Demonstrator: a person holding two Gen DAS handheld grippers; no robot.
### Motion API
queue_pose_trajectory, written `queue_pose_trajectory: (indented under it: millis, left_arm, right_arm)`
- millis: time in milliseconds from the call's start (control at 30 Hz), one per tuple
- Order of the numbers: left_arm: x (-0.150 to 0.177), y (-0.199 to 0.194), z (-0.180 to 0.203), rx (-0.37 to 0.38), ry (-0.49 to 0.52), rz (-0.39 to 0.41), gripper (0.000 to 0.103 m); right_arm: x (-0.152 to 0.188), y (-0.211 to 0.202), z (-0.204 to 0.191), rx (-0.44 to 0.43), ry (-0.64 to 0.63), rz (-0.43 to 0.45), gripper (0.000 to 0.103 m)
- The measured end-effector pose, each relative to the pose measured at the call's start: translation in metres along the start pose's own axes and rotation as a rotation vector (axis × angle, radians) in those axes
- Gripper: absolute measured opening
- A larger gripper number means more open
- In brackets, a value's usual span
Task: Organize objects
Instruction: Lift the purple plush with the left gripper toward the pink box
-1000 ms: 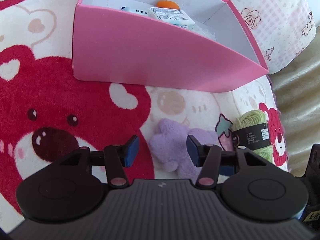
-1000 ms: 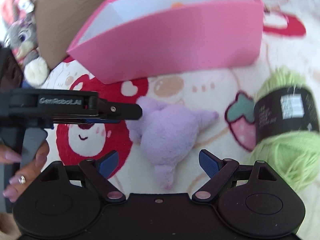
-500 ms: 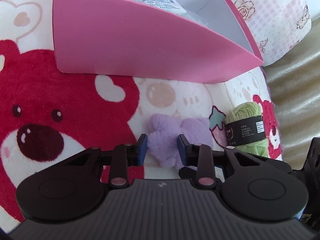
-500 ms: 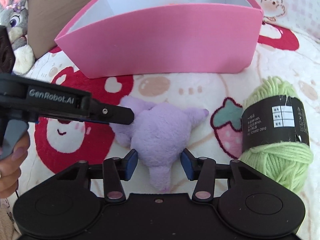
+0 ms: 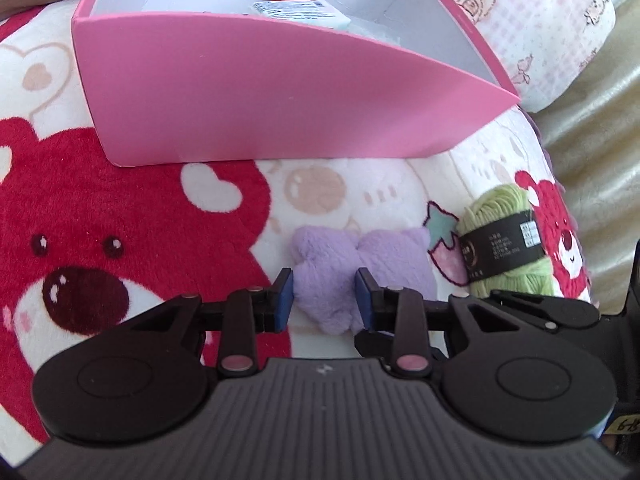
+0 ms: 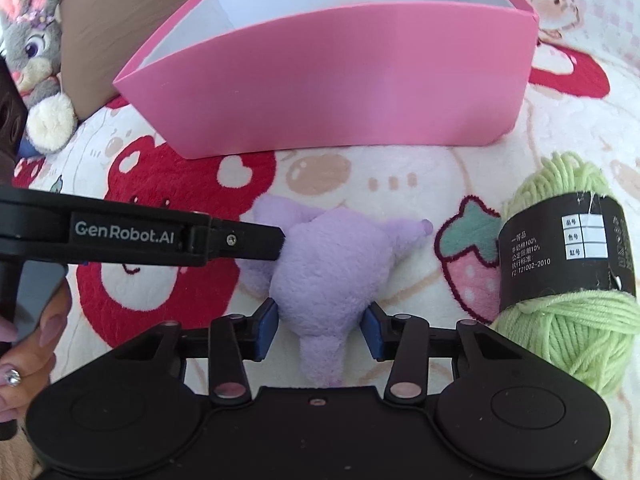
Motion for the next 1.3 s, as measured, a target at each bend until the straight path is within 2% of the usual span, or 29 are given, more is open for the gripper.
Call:
queue_pose_trajectory:
  millis: [167,333,600,900,1067,1300]
  left_arm:
    - [0.008,-0.006,0.002,0.010,-0.013,-0.039,0.031]
    - [0.015,-0.017,0.012,0.004,0.047,-0.072,0.031]
    - [0.019,-0.035,0.020,0.015,0.040,-0.044,0.031]
    - [0.030,-0.065,0.026,0.069,0.016,-0.023,0.031]
    - [0.039,-0.085,0.025,0.099,-0.018,-0.014,0.031]
    - [0.039,-0.116,0.026,0.123,-0.037,0.041,0.031]
  right_arm:
    - [0.003,-0.010,-0.006,0.008,-0.021,-0.004,0.050]
    - [0.004,-0.023,-0.010,0.015,-0.052,0.023,0.050]
    - [0.006,-0.038,-0.013,0.012,-0.069,0.050,0.052]
    - [0.015,-0.063,-0.023,-0.017,-0.073,0.087,0.052]
    - [0.018,-0.074,-0.036,-0.011,-0.125,0.116,0.052]
    - [0.019,-0.095,-0.052,-0.015,-0.147,0.172,0.051]
Point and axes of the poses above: each gripper's, at about its wrist camera, not at the fingertips, and y roughly the way its jaws point, z to its right, x to its underside, the point moved 7 cm from there along y, roughly the way its jaws point, and after that the axes turned 1 degree about y, right-handed, at the moved point
